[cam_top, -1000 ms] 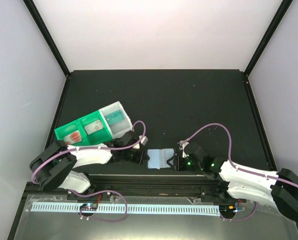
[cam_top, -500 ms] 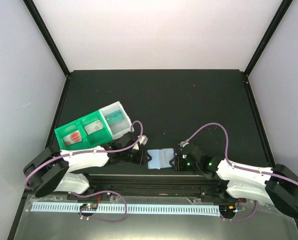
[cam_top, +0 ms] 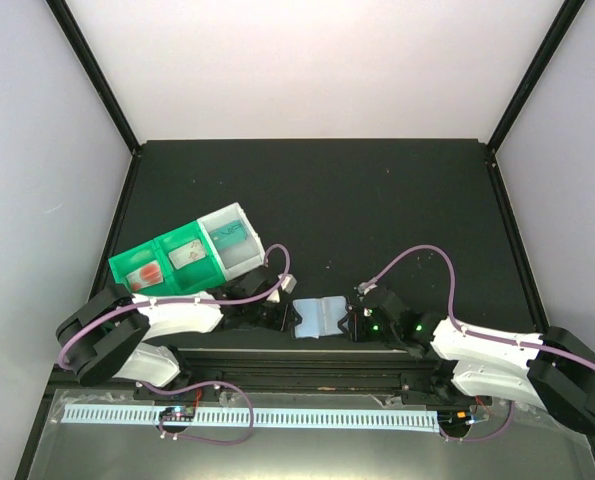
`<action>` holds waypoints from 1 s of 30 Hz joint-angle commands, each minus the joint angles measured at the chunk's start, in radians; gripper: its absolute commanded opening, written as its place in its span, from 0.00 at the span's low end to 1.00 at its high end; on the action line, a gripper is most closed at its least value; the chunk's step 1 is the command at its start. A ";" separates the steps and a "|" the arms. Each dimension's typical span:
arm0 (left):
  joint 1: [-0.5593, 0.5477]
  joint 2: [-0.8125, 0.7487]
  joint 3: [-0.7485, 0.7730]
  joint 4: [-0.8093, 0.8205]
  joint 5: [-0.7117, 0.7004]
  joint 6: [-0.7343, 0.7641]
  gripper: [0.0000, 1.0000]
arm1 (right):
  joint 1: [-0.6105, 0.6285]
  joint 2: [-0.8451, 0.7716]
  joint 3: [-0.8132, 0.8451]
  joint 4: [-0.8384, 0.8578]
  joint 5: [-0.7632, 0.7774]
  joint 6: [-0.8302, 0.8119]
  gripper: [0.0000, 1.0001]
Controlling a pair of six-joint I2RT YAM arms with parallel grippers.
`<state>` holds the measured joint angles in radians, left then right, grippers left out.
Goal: Take the credit cards out of the card holder
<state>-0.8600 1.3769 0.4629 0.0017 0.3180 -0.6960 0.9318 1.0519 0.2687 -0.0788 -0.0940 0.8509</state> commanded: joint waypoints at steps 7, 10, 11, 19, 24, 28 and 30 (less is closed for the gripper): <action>-0.010 0.013 -0.019 0.046 0.009 -0.003 0.23 | 0.006 -0.005 0.023 0.001 0.021 -0.003 0.38; -0.011 0.008 -0.023 0.051 0.016 -0.008 0.23 | 0.005 -0.012 0.027 -0.009 0.020 -0.001 0.38; -0.011 0.007 -0.023 0.050 0.015 -0.008 0.23 | 0.005 -0.018 0.029 -0.015 0.020 0.001 0.38; -0.016 0.005 -0.024 0.054 0.024 -0.019 0.20 | 0.005 -0.054 0.033 -0.025 0.023 0.004 0.38; -0.020 0.005 -0.027 0.055 0.023 -0.023 0.19 | 0.006 -0.016 0.027 -0.002 0.022 0.003 0.38; -0.023 0.007 -0.032 0.059 0.023 -0.028 0.19 | 0.005 0.012 0.024 0.019 0.017 0.001 0.38; -0.026 0.007 -0.031 0.062 0.025 -0.028 0.19 | 0.006 0.023 0.026 0.026 0.014 -0.001 0.38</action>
<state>-0.8742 1.3769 0.4385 0.0326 0.3225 -0.7151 0.9318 1.0557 0.2821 -0.0906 -0.0902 0.8513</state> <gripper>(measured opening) 0.189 0.375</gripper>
